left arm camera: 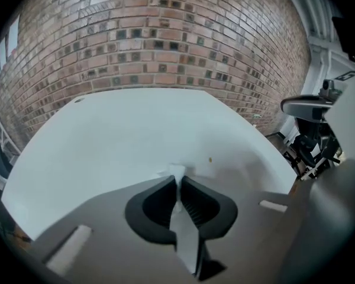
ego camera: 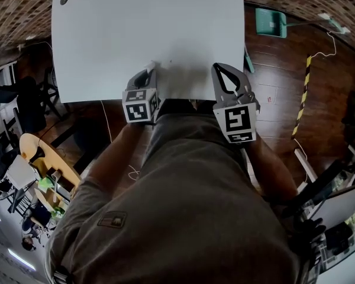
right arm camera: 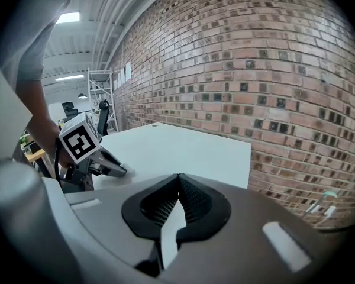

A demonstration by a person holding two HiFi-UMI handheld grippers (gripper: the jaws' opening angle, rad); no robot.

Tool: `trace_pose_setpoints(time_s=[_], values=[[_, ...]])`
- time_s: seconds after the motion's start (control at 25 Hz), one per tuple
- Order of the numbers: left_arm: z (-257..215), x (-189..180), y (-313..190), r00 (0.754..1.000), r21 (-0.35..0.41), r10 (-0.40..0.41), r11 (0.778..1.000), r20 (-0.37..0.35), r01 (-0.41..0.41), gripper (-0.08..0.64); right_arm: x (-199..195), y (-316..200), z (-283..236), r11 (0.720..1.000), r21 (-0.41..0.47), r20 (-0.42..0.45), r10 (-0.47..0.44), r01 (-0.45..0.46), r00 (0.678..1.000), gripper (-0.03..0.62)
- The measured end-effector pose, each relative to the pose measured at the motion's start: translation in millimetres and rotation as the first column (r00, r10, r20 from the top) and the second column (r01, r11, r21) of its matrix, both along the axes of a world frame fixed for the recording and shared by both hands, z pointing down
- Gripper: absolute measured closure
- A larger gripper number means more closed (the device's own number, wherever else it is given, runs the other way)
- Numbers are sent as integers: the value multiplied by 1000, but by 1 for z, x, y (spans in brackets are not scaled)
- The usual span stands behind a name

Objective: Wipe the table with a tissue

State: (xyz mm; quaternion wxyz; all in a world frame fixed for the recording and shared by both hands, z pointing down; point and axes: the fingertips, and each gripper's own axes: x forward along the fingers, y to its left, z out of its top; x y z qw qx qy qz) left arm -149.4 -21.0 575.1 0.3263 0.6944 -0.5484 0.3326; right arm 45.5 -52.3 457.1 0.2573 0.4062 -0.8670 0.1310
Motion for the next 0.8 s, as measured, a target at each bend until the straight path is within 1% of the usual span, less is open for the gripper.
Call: trace_pose_setpoints(time_s=[0.2,0.4,0.52,0.68,0.8], values=[[-1,10,-11,1000,13,29,999,9,-29,535,7,2,2,1000,1,-3,10,-10,1000,578],[-2,19,-25,999,22,39,999,0,-39,535,14,-2,2,1000,0,-5,28,-28,1000,578],[-1,27,-28,998,12,56,998,-16,-56,535,17,-3,0,999,-2,-5,35,-35,999,578],[-3,39,-33,995,17,97,995,-14,-97,535,22,-6,-1,999,2,-2,44,-44,999,578],[0,52,-31,989,14,142,990,-35,-142,535,27,-7,-1,998,1,-1,55,-55,998,578]])
